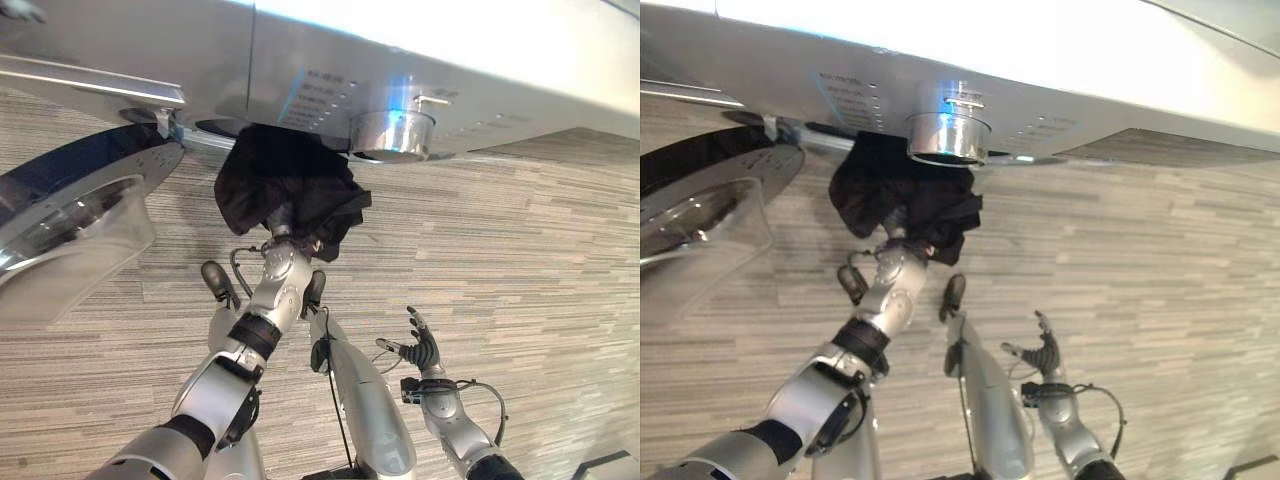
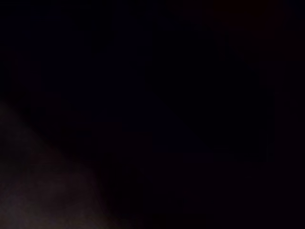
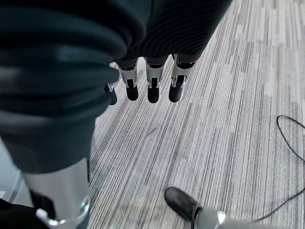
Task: Grab the laundry basket,head to the washer,open it,put in the laundry and shut it.
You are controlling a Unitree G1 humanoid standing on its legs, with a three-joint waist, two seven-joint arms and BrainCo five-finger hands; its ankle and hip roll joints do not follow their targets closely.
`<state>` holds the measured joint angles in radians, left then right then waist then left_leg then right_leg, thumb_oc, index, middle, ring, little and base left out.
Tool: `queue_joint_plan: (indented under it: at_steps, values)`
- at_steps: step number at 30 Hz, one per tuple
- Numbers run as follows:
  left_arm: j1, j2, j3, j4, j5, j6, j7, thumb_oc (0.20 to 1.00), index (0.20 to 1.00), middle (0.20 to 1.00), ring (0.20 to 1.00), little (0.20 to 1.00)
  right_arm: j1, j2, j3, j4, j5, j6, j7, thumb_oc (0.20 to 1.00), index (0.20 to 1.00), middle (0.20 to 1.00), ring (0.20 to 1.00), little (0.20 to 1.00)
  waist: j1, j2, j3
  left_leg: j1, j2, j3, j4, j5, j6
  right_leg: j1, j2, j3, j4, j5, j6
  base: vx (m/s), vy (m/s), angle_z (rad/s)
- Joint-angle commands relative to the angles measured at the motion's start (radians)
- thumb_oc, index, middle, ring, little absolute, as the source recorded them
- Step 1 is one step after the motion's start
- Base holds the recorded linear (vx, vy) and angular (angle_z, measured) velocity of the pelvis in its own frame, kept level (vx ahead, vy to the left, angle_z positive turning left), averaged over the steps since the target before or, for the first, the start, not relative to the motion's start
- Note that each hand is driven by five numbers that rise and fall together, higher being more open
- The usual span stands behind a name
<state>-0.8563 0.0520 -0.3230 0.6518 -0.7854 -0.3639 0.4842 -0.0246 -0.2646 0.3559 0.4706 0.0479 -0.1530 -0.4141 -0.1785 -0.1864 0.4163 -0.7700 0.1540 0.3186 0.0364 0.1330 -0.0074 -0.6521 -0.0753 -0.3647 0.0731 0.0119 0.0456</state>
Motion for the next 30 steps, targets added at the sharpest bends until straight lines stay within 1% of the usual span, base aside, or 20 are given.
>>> queue_joint_plan:
  at_steps: [1,4,5,6,9,11,13,17,19,21,22,23,24,25,26,27,28,29,30]
  values:
    - [-0.061,-0.057,0.021,0.064,-0.009,-0.054,0.023,0.2,0.2,0.2,0.2,0.2,0.043,-0.019,-0.038,-0.022,0.026,-0.016,-0.02,1.0,1.0,1.0,1.0,1.0,0.002,0.016,-0.039,-0.062,-0.107,0.052,-0.067,-0.058,0.037,0.087,0.061,-0.057,0.086,-0.194,-0.001,0.06,0.018,-0.03]
    - [-0.109,-0.039,0.051,0.086,-0.026,-0.062,0.033,0.2,0.2,0.2,0.2,0.2,0.045,-0.018,-0.039,-0.025,0.026,-0.02,-0.017,1.0,1.0,1.0,1.0,1.0,-0.006,0.011,-0.045,-0.073,-0.11,0.05,-0.062,-0.067,0.04,0.083,0.06,-0.055,0.079,-0.193,0.001,0.04,0.012,0.0]
    - [-0.15,-0.023,0.075,0.104,-0.04,-0.068,0.042,0.2,0.2,0.2,0.2,0.2,0.043,-0.017,-0.038,-0.04,0.03,-0.025,-0.014,1.0,1.0,1.0,1.0,1.0,-0.012,0.005,-0.046,-0.078,-0.109,0.047,-0.063,-0.074,0.042,0.08,0.059,-0.054,0.074,-0.189,0.006,0.03,0.022,0.04]
    - [-0.153,-0.023,0.077,0.106,-0.041,-0.069,0.041,0.2,0.2,0.2,0.2,0.2,0.042,-0.018,-0.038,-0.041,0.03,-0.024,-0.014,1.0,1.0,1.0,1.0,1.0,-0.013,0.005,-0.046,-0.079,-0.109,0.047,-0.062,-0.074,0.042,0.079,0.059,-0.054,0.074,-0.189,0.007,0.03,0.027,0.04]
    - [-0.223,0.015,0.091,0.14,-0.038,-0.07,0.06,0.2,0.2,0.2,0.2,0.2,0.047,-0.025,-0.045,-0.072,0.052,-0.037,-0.005,1.0,1.0,1.0,1.0,1.0,-0.027,-0.011,-0.054,-0.093,-0.111,0.041,-0.053,-0.094,0.049,0.066,0.057,-0.049,0.08,-0.183,0.017,0.02,0.012,0.02]
    - [-0.252,0.026,0.095,0.152,-0.042,-0.07,0.063,0.2,0.2,0.2,0.2,0.2,0.044,-0.027,-0.05,-0.081,0.063,-0.041,-0.005,1.0,1.0,1.0,1.0,1.0,-0.032,-0.014,-0.055,-0.101,-0.111,0.036,-0.042,-0.104,0.053,0.054,0.056,-0.048,0.094,-0.186,0.018,0.02,-0.013,0.01]
    - [-0.301,0.058,0.111,0.169,-0.061,-0.076,0.069,0.2,0.2,0.2,0.2,0.2,0.045,-0.035,-0.05,-0.115,0.083,-0.048,0.001,1.0,1.0,1.0,1.0,1.0,-0.038,-0.017,-0.057,-0.127,-0.109,0.024,-0.003,-0.129,0.063,0.013,0.049,-0.042,0.148,-0.198,0.013,0.04,-0.034,0.01]
    - [-0.391,0.138,0.125,0.226,-0.089,-0.075,0.072,0.2,0.2,0.2,0.2,0.2,0.041,-0.064,-0.058,-0.149,0.098,-0.051,0.013,1.0,1.0,1.0,1.0,1.0,-0.051,-0.005,-0.071,-0.179,-0.099,0.004,0.064,-0.168,0.078,-0.066,0.033,-0.031,0.251,-0.222,0.007,0.03,-0.003,-0.01]
    - [-0.416,0.157,0.126,0.243,-0.099,-0.073,0.065,0.2,0.2,0.2,0.2,0.2,0.039,-0.071,-0.06,-0.155,0.102,-0.053,0.017,1.0,1.0,1.0,1.0,1.0,-0.053,-0.001,-0.075,-0.192,-0.099,0.002,0.078,-0.177,0.08,-0.081,0.028,-0.028,0.268,-0.227,0.007,0.01,0.009,-0.04]
    - [-0.482,0.21,0.124,0.288,-0.121,-0.064,0.06,0.2,0.2,0.2,0.2,0.2,0.039,-0.086,-0.07,-0.166,0.112,-0.054,0.025,1.0,1.0,1.0,1.0,1.0,-0.059,0.004,-0.082,-0.209,-0.091,-0.007,0.105,-0.198,0.087,-0.111,0.02,-0.017,0.322,-0.233,0.011,0.02,0.027,-0.06]
    - [-0.496,0.223,0.126,0.296,-0.129,-0.064,0.056,0.2,0.2,0.2,0.2,0.2,0.039,-0.089,-0.069,-0.17,0.114,-0.053,0.027,1.0,1.0,1.0,1.0,1.0,-0.061,0.004,-0.082,-0.219,-0.09,-0.01,0.124,-0.206,0.09,-0.122,0.017,-0.014,0.344,-0.235,0.012,0.01,0.029,-0.07]
    - [-0.508,0.239,0.127,0.301,-0.133,-0.064,0.057,0.2,0.2,0.2,0.2,0.2,0.041,-0.094,-0.071,-0.172,0.115,-0.053,0.029,1.0,1.0,1.0,1.0,1.0,-0.063,0.004,-0.082,-0.224,-0.088,-0.019,0.139,-0.214,0.094,-0.13,0.015,-0.008,0.363,-0.231,0.015,0.0,0.024,-0.07]
    - [-0.528,0.269,0.124,0.316,-0.145,-0.058,0.051,0.2,0.2,0.2,0.2,0.2,0.049,-0.098,-0.074,-0.174,0.126,-0.053,0.035,1.0,1.0,1.0,1.0,1.0,-0.068,0.005,-0.085,-0.241,-0.083,-0.032,0.184,-0.234,0.106,-0.15,0.011,0.008,0.408,-0.219,0.025,-0.01,0.013,-0.08]
    - [-0.537,0.28,0.117,0.318,-0.147,-0.056,0.049,0.2,0.2,0.2,0.2,0.2,0.051,-0.102,-0.075,-0.175,0.131,-0.052,0.039,1.0,1.0,1.0,1.0,1.0,-0.07,0.005,-0.087,-0.247,-0.08,-0.039,0.206,-0.243,0.111,-0.154,0.01,0.015,0.428,-0.214,0.028,0.0,0.007,-0.08]
    - [-0.539,0.281,0.117,0.321,-0.148,-0.056,0.047,0.2,0.2,0.2,0.2,0.2,0.05,-0.102,-0.075,-0.175,0.131,-0.052,0.039,1.0,1.0,1.0,1.0,1.0,-0.07,0.005,-0.088,-0.252,-0.078,-0.039,0.215,-0.249,0.112,-0.158,0.01,0.015,0.432,-0.216,0.029,0.0,0.0,0.0]
    - [-0.547,0.297,0.114,0.32,-0.159,-0.057,0.049,0.2,0.2,0.2,0.2,0.2,0.054,-0.11,-0.077,-0.183,0.148,-0.048,0.041,1.0,1.0,1.0,1.0,1.0,-0.074,0.001,-0.086,-0.274,-0.065,-0.054,0.272,-0.272,0.122,-0.176,0.006,0.023,0.478,-0.21,0.033,0.0,0.0,0.0]
    - [-0.547,0.297,0.114,0.32,-0.159,-0.057,0.049,0.2,0.2,0.2,0.2,0.2,0.054,-0.11,-0.077,-0.183,0.148,-0.048,0.041,1.0,1.0,1.0,1.0,1.0,-0.074,0.002,-0.086,-0.277,-0.064,-0.054,0.275,-0.273,0.123,-0.177,0.006,0.023,0.479,-0.211,0.033,-0.01,-0.035,0.0]
    - [-0.554,0.307,0.114,0.32,-0.167,-0.058,0.055,0.2,0.2,0.2,0.2,0.2,0.06,-0.121,-0.079,-0.192,0.16,-0.043,0.04,1.0,1.0,1.0,1.0,1.0,-0.078,-0.002,-0.078,-0.294,-0.056,-0.07,0.325,-0.293,0.136,-0.203,0.004,0.03,0.538,-0.2,0.036,0.0,0.0,0.0]
    - [-0.555,0.307,0.114,0.32,-0.167,-0.057,0.055,0.2,0.2,0.2,0.2,0.2,0.06,-0.122,-0.079,-0.194,0.161,-0.042,0.04,1.0,1.0,1.0,1.0,1.0,-0.078,0.0,-0.079,-0.303,-0.054,-0.072,0.337,-0.3,0.137,-0.21,0.003,0.029,0.546,-0.204,0.037,0.01,-0.055,-0.03]
